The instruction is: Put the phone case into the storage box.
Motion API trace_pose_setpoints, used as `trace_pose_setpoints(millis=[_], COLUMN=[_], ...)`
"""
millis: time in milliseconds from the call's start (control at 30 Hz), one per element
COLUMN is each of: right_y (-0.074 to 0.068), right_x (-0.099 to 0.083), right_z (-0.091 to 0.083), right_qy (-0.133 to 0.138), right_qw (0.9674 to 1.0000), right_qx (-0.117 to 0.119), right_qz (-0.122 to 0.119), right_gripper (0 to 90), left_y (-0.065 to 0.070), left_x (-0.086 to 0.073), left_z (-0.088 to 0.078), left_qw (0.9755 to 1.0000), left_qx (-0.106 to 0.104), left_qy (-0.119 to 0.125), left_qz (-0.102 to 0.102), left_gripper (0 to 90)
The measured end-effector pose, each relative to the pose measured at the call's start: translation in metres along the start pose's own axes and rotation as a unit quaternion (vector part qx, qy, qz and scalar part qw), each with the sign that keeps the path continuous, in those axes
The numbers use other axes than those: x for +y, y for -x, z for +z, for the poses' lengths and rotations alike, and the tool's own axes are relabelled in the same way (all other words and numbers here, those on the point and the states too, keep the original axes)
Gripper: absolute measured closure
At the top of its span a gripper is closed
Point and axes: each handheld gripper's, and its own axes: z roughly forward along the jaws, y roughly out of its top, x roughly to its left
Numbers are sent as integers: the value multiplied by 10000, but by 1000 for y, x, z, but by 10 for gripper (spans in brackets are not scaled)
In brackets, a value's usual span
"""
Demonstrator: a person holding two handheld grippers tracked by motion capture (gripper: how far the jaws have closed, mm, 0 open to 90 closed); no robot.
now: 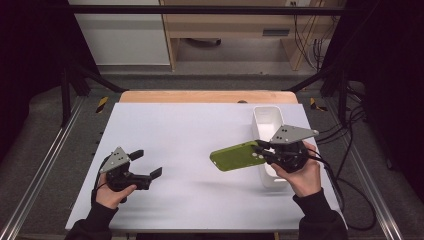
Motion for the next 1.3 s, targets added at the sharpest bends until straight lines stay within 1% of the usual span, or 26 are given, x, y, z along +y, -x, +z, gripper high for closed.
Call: trace_pose_setpoints(millis=[133,300,500,733,900,1100,1300], right_y=[3,6,9,14,18,23,28], right_x=[6,12,21,29,36,46,52], right_z=[-1,-1,-5,-9,-9,-9,-11], right_qy=[-56,-88,-91,-127,-145,-186,-300], right_qw=[9998,9996,9989,9980,9978,9963,9943], right_qx=[-103,-169,-282,-411,-447,-572,-709], right_qz=[-139,-208,-364,-458,-473,-613,-742], right_gripper=[799,798,799,799,799,798,798], left_y=[-4,-6,-9,-13,-15,-17,-17], left_x=[-3,-5,-9,-12,-14,-16,-17], left_z=[0,-1,-2,-4,-5,-5,-4], left_qw=[10000,10000,10000,9999,9998,9997,9997], left_qx=[25,51,84,154,182,217,211], left_qy=[15,6,-16,-55,-67,-75,-94], left_qz=[-9,16,18,32,37,28,35], left_gripper=[16,14,14,14,9,8,8])
